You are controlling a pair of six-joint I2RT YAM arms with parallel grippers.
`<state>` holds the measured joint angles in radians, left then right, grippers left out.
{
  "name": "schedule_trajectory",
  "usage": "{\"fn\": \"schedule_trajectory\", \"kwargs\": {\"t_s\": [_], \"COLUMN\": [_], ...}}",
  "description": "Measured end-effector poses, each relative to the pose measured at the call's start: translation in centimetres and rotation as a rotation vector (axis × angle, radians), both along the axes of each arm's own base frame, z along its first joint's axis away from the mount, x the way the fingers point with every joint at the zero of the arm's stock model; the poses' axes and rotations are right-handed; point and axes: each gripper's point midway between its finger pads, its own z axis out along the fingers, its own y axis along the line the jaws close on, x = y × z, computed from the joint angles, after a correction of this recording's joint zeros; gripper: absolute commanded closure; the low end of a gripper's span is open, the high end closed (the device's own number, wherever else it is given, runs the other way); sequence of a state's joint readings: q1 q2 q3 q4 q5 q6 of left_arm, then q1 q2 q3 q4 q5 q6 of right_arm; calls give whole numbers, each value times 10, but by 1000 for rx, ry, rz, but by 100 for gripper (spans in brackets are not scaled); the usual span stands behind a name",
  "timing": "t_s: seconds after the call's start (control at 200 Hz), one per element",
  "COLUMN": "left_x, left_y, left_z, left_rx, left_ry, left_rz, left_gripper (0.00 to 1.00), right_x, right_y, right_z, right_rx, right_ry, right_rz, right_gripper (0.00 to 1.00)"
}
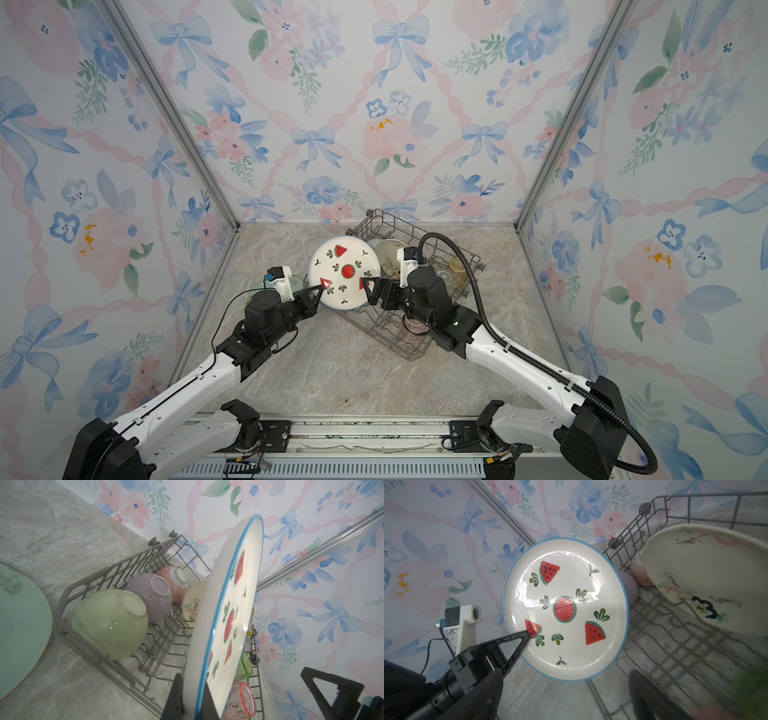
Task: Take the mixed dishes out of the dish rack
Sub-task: 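Carry the watermelon plate with the left gripper and lower it onto the mint-green plate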
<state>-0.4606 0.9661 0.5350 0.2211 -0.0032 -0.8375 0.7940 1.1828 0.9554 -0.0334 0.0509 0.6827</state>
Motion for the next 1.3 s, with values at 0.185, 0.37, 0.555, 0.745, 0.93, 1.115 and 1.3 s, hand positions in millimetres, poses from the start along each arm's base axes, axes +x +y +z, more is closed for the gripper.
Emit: {"fn": "schedule_trajectory", "kwargs": {"t_s": [0.185, 0.37, 0.555, 0.745, 0.93, 1.115, 1.3], "left_x": [12, 18, 14, 3, -13, -30, -37], "left_y": [35, 78, 124, 180, 201, 216, 222], "left_z": [3, 20, 31, 19, -12, -31, -48], "left_rx": [-9, -41, -40, -3, 28, 66, 70], "left_ry": [0, -45, -77, -49, 29, 78, 103], "left_rz": [100, 226, 366, 563, 643, 708, 734], "left_gripper": [100, 100, 100, 100, 100, 100, 100], "right_x": [-2, -3, -6, -11, -12, -12, -12], "right_y": [-9, -16, -21, -29, -30, -30, -30], "right_z": [4, 1, -3, 1, 0, 0, 0], "right_rx": [-23, -58, -90, -95, -104, -105, -105], "right_ry": [-19, -20, -25, -42, -44, -43, -43], "right_rz": [-21, -35, -33, -38, -35, -35, -35], "right_gripper": [4, 3, 3, 3, 3, 3, 3]}}
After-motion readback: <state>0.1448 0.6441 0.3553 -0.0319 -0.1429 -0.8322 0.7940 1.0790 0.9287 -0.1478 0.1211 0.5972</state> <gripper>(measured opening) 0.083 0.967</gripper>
